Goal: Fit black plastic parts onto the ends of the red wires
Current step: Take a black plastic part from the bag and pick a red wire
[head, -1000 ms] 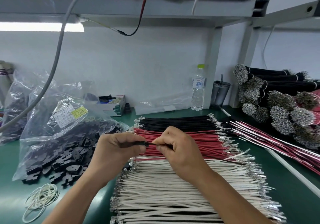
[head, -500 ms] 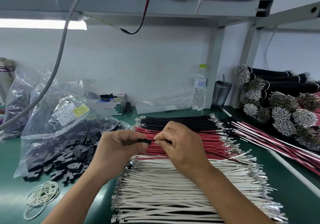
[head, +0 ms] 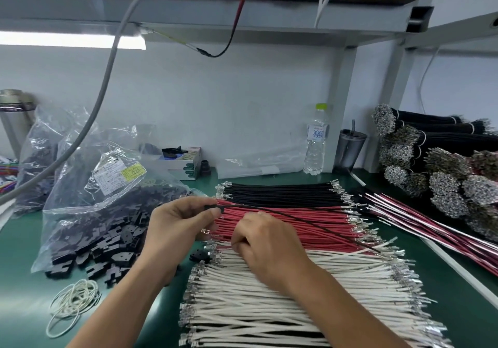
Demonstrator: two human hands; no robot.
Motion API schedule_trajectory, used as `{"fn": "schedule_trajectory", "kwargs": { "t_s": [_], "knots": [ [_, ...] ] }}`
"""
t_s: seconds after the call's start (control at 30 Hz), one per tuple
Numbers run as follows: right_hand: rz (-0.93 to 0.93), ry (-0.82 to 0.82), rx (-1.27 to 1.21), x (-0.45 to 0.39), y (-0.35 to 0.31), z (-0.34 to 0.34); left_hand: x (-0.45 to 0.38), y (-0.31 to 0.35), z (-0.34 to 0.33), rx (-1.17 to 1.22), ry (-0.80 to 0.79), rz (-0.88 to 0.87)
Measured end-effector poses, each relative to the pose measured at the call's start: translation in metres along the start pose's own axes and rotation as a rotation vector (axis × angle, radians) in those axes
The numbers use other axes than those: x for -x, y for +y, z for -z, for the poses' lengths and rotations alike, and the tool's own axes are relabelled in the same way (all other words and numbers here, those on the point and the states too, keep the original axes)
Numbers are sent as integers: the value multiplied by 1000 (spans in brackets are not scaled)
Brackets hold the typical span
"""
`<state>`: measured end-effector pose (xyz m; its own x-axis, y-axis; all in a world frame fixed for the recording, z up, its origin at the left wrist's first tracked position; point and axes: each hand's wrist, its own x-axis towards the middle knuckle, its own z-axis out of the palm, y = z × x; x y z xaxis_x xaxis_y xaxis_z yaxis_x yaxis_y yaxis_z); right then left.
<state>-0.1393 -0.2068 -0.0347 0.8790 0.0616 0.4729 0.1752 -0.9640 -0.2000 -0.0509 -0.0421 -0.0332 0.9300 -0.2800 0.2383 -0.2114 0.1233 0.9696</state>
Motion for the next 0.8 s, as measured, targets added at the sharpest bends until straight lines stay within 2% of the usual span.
{"fn": "schedule_trajectory", "kwargs": {
  "t_s": [0.1,0.17,0.23,0.5,0.8],
  "knots": [
    [-32,68,-168,2,4,12,-1,2,4,77,-12,33],
    [-44,193,-328,4,7,21,-2,3,6,177,-57,89],
    [-59,292,-380,7,7,25,-2,4,6,252,-115,137],
    [-89,405,-317,7,4,28,-1,8,6,377,-197,176],
    [-107,400,-303,7,0,29,-1,8,7,410,-222,192]
  ]
}}
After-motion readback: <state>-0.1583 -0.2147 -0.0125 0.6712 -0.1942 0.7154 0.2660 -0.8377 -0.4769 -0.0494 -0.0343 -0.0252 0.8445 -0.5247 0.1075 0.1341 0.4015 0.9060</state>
